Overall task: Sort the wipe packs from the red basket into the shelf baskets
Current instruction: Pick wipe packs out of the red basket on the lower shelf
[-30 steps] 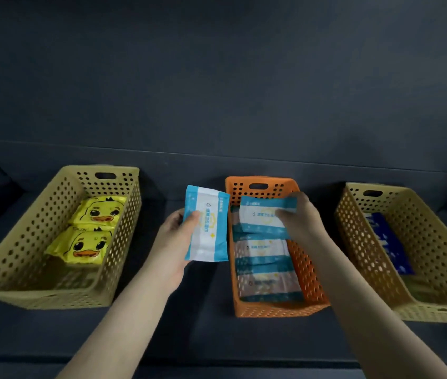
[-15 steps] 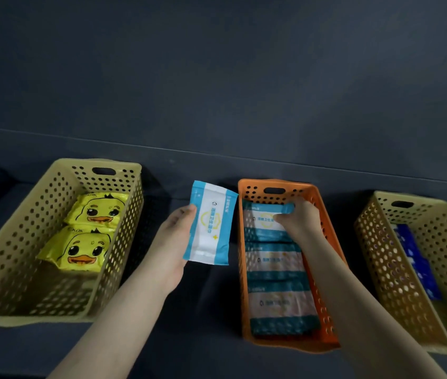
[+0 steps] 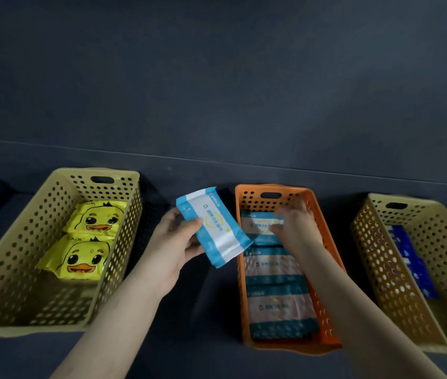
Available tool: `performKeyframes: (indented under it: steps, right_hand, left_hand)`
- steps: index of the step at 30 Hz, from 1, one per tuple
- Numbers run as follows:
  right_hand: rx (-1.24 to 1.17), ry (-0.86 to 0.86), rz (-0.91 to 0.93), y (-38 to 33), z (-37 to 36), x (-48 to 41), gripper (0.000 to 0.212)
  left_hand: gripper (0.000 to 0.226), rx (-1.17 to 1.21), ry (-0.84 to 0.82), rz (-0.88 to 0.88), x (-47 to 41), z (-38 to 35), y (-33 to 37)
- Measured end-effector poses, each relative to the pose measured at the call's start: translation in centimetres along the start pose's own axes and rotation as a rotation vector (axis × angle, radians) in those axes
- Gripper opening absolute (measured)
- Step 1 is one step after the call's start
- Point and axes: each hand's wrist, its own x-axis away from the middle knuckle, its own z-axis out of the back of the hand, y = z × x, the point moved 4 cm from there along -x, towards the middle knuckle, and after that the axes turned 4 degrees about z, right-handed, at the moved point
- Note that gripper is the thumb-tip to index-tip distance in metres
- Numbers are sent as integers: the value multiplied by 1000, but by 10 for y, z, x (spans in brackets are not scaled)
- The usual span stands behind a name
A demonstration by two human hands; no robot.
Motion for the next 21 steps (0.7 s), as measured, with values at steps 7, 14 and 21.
performKeyframes:
  steps: [7, 14, 21]
  right_hand:
    - [-369, 54, 53, -5, 25, 17, 29]
    - [-1138, -285, 46, -25, 56, 57, 21]
    - [-260, -110, 136, 27, 66, 43, 26]
  left_hand:
    - [50, 117, -131, -70, 10, -6, 3]
    - [21, -12, -176, -136, 14, -51, -5]
    - [52, -414, -186, -159, 1, -52, -23]
